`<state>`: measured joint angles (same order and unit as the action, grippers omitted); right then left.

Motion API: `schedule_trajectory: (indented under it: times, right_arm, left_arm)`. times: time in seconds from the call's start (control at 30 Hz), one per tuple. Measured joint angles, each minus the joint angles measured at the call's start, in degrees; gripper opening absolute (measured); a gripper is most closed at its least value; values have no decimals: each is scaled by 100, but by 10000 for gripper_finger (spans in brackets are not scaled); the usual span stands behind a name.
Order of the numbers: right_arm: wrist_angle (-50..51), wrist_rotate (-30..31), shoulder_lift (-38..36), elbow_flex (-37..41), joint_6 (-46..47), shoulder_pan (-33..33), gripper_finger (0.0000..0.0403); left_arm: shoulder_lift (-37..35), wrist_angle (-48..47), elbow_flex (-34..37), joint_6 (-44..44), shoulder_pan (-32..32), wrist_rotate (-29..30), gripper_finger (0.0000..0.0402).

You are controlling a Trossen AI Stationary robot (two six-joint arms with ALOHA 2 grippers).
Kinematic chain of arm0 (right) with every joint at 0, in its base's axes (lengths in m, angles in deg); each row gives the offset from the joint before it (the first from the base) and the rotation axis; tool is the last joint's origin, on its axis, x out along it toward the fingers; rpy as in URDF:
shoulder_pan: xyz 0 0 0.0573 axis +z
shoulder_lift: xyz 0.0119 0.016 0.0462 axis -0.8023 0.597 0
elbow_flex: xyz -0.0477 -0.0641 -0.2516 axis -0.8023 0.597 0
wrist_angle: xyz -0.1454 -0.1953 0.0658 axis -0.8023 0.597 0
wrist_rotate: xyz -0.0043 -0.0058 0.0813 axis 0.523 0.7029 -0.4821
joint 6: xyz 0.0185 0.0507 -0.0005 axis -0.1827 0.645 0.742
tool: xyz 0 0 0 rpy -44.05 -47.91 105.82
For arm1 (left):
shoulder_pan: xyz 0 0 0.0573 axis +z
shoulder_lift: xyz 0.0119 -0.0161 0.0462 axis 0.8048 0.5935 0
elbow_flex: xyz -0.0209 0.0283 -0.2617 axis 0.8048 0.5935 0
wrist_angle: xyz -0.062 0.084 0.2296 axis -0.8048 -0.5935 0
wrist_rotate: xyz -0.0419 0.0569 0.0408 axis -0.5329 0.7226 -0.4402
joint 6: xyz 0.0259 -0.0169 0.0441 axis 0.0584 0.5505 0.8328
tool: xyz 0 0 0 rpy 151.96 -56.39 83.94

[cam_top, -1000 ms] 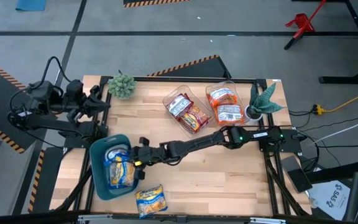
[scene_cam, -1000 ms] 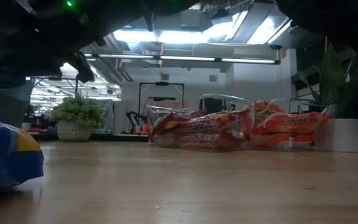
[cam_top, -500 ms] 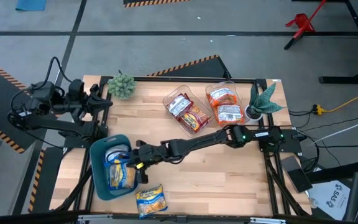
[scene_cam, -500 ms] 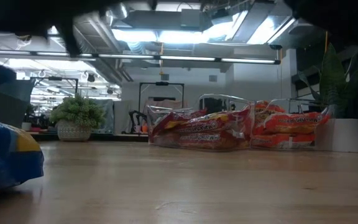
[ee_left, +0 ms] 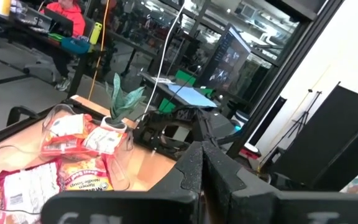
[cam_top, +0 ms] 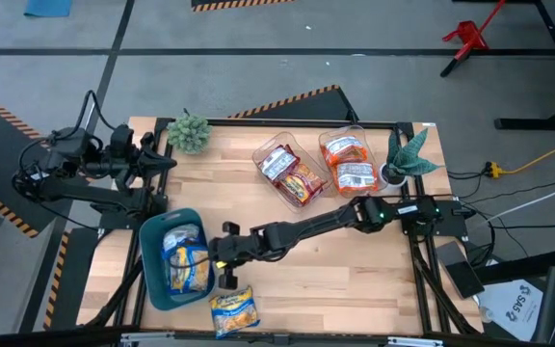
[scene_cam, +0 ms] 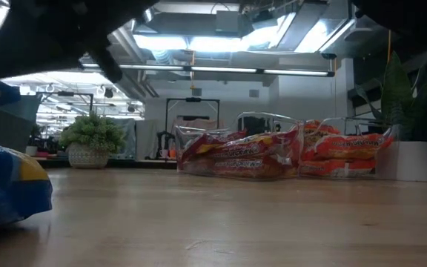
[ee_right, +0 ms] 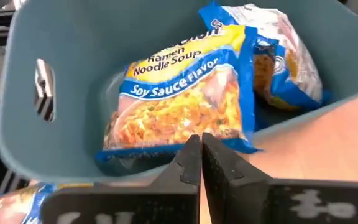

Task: Sort Maruchan noodles
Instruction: Put the blue noodle pack into the blue bin

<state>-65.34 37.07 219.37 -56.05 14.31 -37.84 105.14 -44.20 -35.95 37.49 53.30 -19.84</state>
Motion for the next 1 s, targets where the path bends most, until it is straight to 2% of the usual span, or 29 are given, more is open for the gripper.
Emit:
schedule_trajectory:
  times: [0.23,0.4,0.57,0.77,0.87,1.0]
  right_arm:
    - [-206,196,60,-1,-101,-88,0]
    - [-787,56,179,-9,-130,-137,0]
    - [-1239,-448,504,2,-148,-214,0]
    - [-1334,-268,421,-9,-581,-192,0]
    - [-1162,-270,170,-13,-608,-187,0]
    - [-335,53,-86,-32,-576,-150,0]
  left_arm:
    - [0,-11,0,0,0,17,0]
    - [0,-34,0,9,0,123,0]
    - [0,-210,0,-73,1,144,0]
    - [2,-395,0,-201,2,154,0]
    - [2,-402,0,-204,0,169,0]
    - [2,-745,0,-395,0,166,0]
